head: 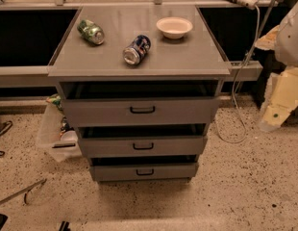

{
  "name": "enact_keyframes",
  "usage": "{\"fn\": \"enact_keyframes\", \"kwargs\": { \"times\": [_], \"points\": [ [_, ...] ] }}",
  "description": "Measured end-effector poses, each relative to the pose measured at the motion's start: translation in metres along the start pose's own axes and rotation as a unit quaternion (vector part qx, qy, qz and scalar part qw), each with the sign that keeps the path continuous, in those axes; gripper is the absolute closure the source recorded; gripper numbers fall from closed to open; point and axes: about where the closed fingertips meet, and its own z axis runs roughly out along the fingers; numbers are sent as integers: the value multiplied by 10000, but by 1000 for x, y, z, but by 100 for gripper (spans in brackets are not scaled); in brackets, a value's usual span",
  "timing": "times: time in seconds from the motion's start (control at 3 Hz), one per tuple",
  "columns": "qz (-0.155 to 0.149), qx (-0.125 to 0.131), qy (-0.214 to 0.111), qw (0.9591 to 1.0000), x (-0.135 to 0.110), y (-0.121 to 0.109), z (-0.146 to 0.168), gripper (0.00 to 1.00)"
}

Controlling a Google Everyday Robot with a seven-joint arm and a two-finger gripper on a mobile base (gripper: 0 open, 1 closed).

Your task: Open top drawer

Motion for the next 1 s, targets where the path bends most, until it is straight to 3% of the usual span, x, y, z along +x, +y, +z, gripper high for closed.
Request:
{"fn": "enact_keyframes", "kwargs": {
  "times": [0.33, 0.67, 1.0],
  "points": [
    [-17, 47, -54, 10000, -1, 0, 1, 0],
    [-15, 88, -241, 9997, -1, 1, 25, 0],
    [49, 196, -499, 9985, -2, -2, 75, 0]
  ]
}}
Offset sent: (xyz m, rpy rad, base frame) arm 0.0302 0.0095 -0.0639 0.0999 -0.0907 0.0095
